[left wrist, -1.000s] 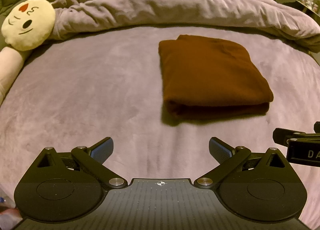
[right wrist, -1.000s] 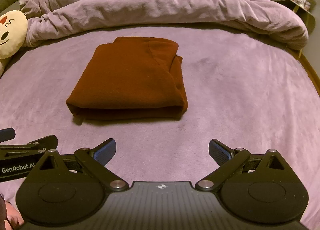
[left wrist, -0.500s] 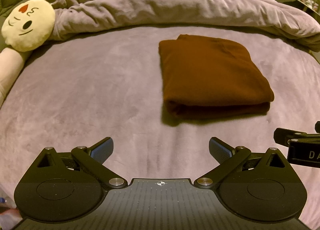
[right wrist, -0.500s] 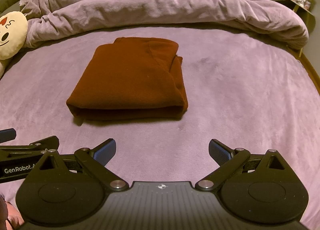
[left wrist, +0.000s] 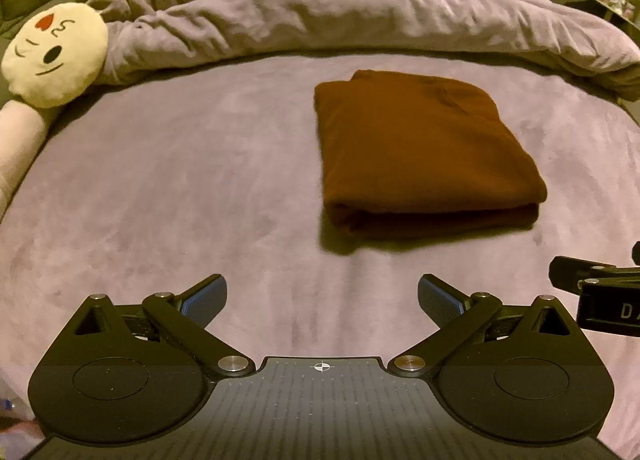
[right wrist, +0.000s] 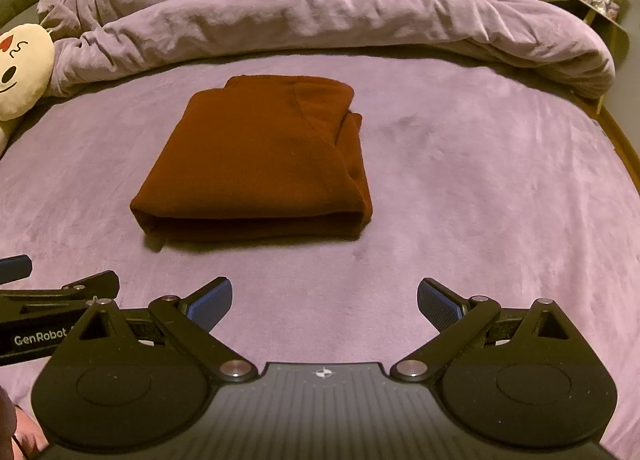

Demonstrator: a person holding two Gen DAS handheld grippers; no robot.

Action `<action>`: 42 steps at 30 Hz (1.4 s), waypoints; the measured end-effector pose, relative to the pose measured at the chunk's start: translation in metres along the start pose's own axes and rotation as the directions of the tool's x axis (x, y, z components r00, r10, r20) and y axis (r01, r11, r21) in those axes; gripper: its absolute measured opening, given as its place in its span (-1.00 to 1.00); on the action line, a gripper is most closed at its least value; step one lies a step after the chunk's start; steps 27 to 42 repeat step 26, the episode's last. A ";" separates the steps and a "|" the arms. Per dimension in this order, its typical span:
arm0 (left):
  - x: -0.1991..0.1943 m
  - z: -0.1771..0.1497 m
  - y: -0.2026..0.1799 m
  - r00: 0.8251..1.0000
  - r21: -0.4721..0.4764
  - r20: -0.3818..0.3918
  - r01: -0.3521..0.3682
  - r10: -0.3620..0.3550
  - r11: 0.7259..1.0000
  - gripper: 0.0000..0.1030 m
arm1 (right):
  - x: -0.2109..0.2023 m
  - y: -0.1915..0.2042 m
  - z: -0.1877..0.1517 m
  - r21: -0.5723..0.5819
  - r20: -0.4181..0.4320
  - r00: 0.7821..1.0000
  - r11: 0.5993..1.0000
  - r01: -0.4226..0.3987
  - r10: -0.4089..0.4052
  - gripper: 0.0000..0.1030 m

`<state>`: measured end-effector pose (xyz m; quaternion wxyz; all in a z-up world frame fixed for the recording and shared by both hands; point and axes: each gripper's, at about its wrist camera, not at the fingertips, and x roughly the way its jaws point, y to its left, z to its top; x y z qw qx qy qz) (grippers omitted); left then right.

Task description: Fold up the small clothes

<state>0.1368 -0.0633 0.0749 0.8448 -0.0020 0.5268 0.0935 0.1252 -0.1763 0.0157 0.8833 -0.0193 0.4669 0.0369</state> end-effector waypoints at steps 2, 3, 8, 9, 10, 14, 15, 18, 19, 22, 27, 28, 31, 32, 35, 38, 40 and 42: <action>-0.001 -0.001 0.001 1.000 0.000 0.011 0.019 -0.019 1.000 1.00 | 0.000 0.000 0.000 0.001 0.001 1.000 1.000 0.001 -0.001 0.92; -0.002 -0.001 0.002 1.000 0.001 0.013 0.024 -0.024 1.000 1.00 | 0.000 0.000 0.000 0.002 0.001 1.000 1.000 0.002 -0.002 0.92; -0.003 -0.001 0.000 0.999 0.014 0.016 0.029 -0.029 0.999 1.00 | -0.001 0.000 -0.001 0.005 0.003 1.000 1.000 0.003 -0.003 0.92; -0.003 -0.001 -0.001 0.999 0.015 0.017 0.029 -0.029 0.999 1.00 | -0.001 0.001 -0.001 0.004 0.002 1.000 1.000 0.003 -0.003 0.92; -0.003 0.000 -0.001 0.999 0.018 0.018 0.028 -0.029 0.999 1.00 | -0.002 0.001 -0.001 0.003 0.002 1.000 1.000 0.003 -0.003 0.92; -0.004 0.000 -0.003 0.999 0.030 0.027 0.020 -0.021 0.999 1.00 | -0.003 0.001 -0.001 0.001 0.003 1.000 1.000 0.005 -0.005 0.92; -0.005 0.000 -0.004 0.999 0.034 0.029 0.017 -0.018 0.999 1.00 | -0.003 0.000 -0.001 0.002 0.004 1.000 1.000 0.006 -0.006 0.92; -0.007 0.001 -0.005 0.999 0.040 0.035 0.013 -0.015 0.999 1.00 | -0.004 0.001 -0.001 0.004 0.004 1.000 1.000 0.006 -0.006 0.92; -0.008 0.000 -0.006 0.999 0.041 0.037 0.015 -0.017 0.999 1.00 | -0.004 0.001 -0.001 0.003 0.005 1.000 1.000 0.007 -0.007 0.92; -0.009 0.001 -0.007 0.999 0.046 0.039 0.021 -0.023 0.999 1.00 | -0.005 0.002 -0.002 0.001 0.008 1.000 1.000 0.011 -0.011 0.92; -0.011 0.001 -0.007 0.999 0.058 0.043 0.021 -0.023 0.998 1.00 | -0.006 0.002 -0.002 0.000 0.011 1.000 1.000 0.009 -0.009 0.92; -0.011 0.001 -0.007 0.999 0.058 0.043 0.021 -0.023 0.998 1.00 | -0.006 0.002 -0.002 0.000 0.011 1.000 1.000 0.009 -0.009 0.92; -0.011 0.001 -0.007 0.999 0.058 0.043 0.021 -0.023 0.998 1.00 | -0.006 0.002 -0.002 0.000 0.011 1.000 1.000 0.009 -0.009 0.92; -0.011 0.001 -0.007 0.999 0.058 0.043 0.021 -0.023 0.998 1.00 | -0.006 0.002 -0.002 0.000 0.011 1.000 1.000 0.009 -0.009 0.92; -0.011 0.001 -0.007 0.999 0.058 0.043 0.021 -0.023 0.998 1.00 | -0.006 0.002 -0.002 0.000 0.011 1.000 1.000 0.009 -0.009 0.92; -0.011 0.001 -0.007 0.999 0.058 0.043 0.021 -0.023 0.998 1.00 | -0.006 0.002 -0.002 0.000 0.011 1.000 1.000 0.009 -0.009 0.92; -0.011 0.001 -0.007 0.999 0.058 0.043 0.021 -0.023 0.998 1.00 | -0.006 0.002 -0.002 0.000 0.011 1.000 1.000 0.009 -0.009 0.92; -0.011 0.001 -0.007 0.999 0.058 0.043 0.021 -0.023 0.998 1.00 | -0.006 0.002 -0.002 0.000 0.011 1.000 1.000 0.009 -0.009 0.92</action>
